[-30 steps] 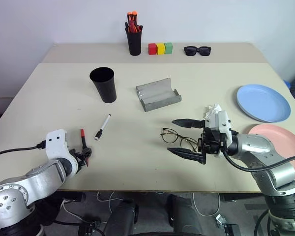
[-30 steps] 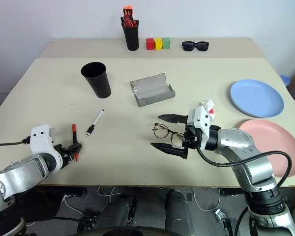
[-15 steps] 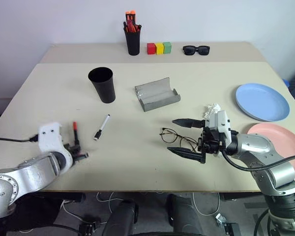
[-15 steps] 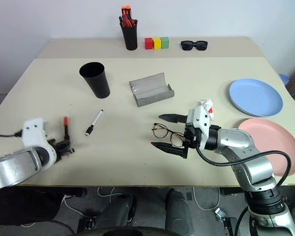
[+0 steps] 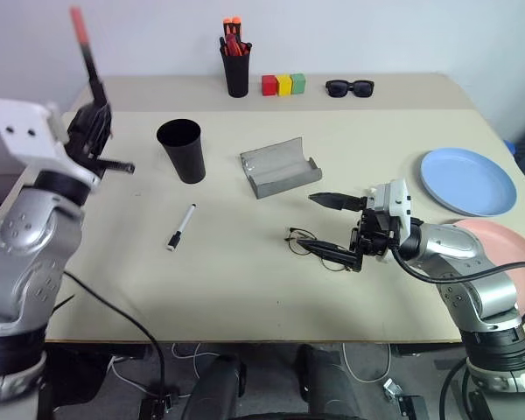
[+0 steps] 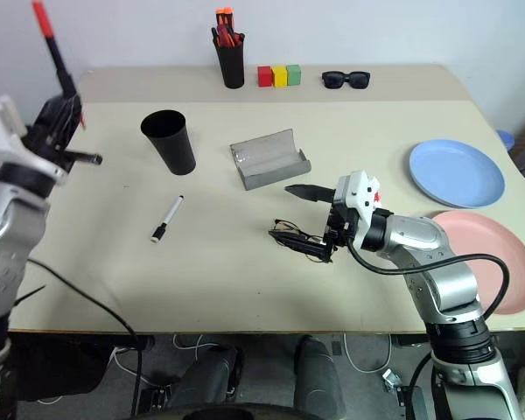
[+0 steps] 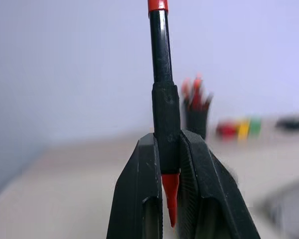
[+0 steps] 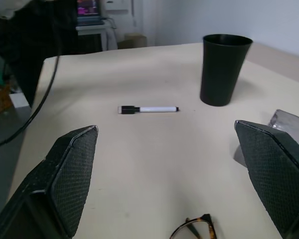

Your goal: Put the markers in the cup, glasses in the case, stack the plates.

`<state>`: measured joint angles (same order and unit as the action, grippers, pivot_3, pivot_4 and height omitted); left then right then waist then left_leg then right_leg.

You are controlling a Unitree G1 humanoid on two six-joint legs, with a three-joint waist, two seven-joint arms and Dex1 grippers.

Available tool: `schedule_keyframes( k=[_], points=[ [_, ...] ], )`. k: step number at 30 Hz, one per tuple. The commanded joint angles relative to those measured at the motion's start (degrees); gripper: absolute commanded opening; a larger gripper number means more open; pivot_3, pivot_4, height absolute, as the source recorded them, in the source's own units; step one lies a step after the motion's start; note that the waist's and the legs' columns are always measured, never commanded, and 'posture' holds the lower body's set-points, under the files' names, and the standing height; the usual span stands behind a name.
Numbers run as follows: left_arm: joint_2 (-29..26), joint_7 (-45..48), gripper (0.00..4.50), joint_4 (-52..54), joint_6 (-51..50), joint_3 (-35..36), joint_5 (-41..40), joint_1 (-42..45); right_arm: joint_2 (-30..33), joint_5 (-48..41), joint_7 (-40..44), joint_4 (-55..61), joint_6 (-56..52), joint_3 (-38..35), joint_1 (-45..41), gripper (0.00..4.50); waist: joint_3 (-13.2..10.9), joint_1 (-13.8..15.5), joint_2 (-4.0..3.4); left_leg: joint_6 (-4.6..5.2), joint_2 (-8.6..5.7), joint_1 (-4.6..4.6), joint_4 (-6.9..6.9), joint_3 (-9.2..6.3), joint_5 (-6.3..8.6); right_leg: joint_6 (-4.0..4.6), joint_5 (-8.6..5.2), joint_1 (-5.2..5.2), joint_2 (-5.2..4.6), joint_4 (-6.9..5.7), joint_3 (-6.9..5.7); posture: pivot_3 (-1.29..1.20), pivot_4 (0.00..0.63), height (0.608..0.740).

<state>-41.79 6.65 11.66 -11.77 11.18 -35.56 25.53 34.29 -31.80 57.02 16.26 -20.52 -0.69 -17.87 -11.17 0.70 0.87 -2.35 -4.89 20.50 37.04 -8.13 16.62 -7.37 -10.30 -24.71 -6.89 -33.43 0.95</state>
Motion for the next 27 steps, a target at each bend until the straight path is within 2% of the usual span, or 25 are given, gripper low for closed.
schedule_keyframes(
  k=[1,7,13,17,24,27],
  points=[
    [3.19,8.84,0.02,-14.93,11.91,-1.97,8.29,7.31,-0.85,-0.07,-0.96,-0.35,1.46,-1.36,-1.79,4.50,0.00,-0.07,0.00,0.02,0.00,-0.01,0.00,0.00,0.01,-0.13,0.08,0.01,0.00,0.03,0.00,0.00,0.150,0.740],
    [10.63,18.26,0.02,-38.06,25.42,-0.85,12.50,18.26,-2.15,-5.77,-4.56,-0.81,-2.07,-6.67,-3.99,4.50,-0.03,-0.04,0.04,0.04,0.01,0.06,0.03,0.01,0.01,-0.34,0.27,0.01,0.03,0.23,0.01,0.00,0.150,0.740],
    [15.25,23.46,0.02,-59.76,35.99,1.66,13.93,28.55,-2.13,-5.38,-5.59,1.04,-2.82,-6.11,-3.57,4.50,-0.06,-0.02,0.10,0.14,-0.01,0.13,0.07,0.02,0.07,-0.41,0.31,0.00,0.03,0.33,0.01,0.00,0.150,0.740],
    [17.50,26.11,0.02,-66.52,38.99,2.93,14.31,31.35,-1.94,-5.31,-6.18,1.99,-3.02,-5.89,-3.42,4.50,-0.06,-0.28,0.10,0.17,-0.02,0.13,0.08,0.05,0.09,-0.46,0.33,0.01,0.02,0.34,0.03,0.00,0.150,0.740],
    [19.14,28.49,0.02,-71.83,39.72,5.00,13.65,31.13,-1.15,-5.32,-6.36,2.42,-3.35,-6.41,-2.84,4.50,-0.06,-0.51,0.11,0.17,-0.02,0.10,0.11,0.05,0.09,-0.47,0.34,0.00,0.02,0.27,0.04,0.00,0.150,0.740],
    [19.59,28.78,1.35,-72.64,39.58,5.58,13.98,31.28,-1.43,-5.05,-6.59,2.41,-3.21,-5.98,-2.90,4.50,-0.06,-0.41,0.11,0.17,-0.02,0.10,0.13,0.04,0.08,-0.47,0.34,0.00,0.02,0.26,0.04,0.00,0.150,0.740]
  ],
)
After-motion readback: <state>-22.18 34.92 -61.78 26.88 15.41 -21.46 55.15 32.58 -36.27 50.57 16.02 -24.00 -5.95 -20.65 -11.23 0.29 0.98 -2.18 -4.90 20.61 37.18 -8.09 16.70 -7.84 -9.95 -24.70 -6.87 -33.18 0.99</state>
